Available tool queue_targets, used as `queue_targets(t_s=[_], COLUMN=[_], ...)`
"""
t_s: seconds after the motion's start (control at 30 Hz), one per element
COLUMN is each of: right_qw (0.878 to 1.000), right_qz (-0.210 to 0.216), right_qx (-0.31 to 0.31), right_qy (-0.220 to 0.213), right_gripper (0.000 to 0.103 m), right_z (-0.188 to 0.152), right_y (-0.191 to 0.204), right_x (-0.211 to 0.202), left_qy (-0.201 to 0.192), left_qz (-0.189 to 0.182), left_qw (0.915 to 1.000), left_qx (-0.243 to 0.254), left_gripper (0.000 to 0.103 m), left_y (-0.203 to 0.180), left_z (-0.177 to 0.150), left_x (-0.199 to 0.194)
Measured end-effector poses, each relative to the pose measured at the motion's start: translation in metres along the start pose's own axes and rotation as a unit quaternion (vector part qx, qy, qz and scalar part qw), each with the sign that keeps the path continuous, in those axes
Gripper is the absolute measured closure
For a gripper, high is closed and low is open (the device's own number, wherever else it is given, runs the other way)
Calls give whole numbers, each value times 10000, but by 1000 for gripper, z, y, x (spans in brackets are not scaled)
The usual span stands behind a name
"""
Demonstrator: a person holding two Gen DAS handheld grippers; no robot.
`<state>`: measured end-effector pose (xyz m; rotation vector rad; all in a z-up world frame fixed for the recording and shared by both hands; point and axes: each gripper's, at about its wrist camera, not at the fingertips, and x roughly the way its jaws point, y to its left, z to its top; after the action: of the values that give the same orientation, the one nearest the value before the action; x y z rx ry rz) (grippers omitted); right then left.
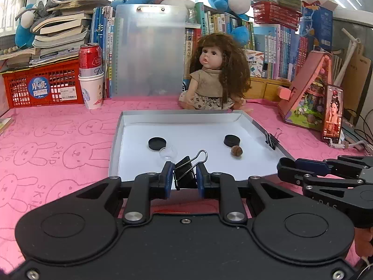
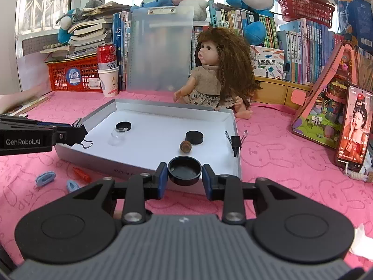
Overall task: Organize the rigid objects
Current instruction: 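Carry the lid with the right tool while the left tool carries the binder clip over the tray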
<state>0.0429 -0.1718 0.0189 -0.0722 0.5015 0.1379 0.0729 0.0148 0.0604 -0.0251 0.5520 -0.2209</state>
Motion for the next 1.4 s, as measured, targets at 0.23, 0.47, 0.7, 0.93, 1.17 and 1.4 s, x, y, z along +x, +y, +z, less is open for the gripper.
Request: queue_targets(t_s=[0.23,0.47,0.7,0.93,1.17,1.4], right_qw=[9999,9994,9985,9979,9974,9966], right_qz=[-47,-50,-57,-72,-69,-47], right_qx=[85,276,432,497,517,564], right_qy=[70,194,333,404,494,603], right_gripper=[66,66,66,66,66,66], right_z=[10,19,23,26,28,27], right_y=[-5,-12,-14,-14,-13,-14], right_x=[14,35,52,64,74,83], left_qy=[49,165,363,517,626,762], left_qz=[76,93,53,46,97,121], left_qw=[9999,9996,9989,9978,9970,9959], left_qx=[-98,-191,-292,-410,-441,-469], left_gripper=[83,83,83,83,83,83], left_y=[6,12,18,24,27,30], left_z=[8,15,19,20,21,21], left_x=[15,34,53,67,78,89])
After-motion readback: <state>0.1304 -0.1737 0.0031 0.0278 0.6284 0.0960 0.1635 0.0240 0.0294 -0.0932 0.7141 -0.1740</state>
